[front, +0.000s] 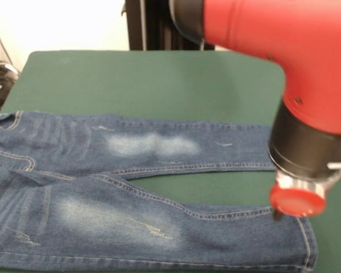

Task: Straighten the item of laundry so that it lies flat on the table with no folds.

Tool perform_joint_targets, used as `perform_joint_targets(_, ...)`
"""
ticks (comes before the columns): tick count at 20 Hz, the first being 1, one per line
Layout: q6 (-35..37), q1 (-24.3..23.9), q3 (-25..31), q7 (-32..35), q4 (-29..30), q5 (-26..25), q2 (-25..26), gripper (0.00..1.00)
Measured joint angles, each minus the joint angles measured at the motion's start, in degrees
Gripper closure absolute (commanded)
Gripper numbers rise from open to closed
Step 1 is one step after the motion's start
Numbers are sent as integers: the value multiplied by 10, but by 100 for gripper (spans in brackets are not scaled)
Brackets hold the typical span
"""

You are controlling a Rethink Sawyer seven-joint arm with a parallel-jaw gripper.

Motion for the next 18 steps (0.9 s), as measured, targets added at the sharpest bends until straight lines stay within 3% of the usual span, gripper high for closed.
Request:
perform_joint_targets(8, 12, -13, 57, 0, 28, -69, -50, 100)
perform_joint_targets(18, 0, -38, 112, 0, 35, -149, -56, 100)
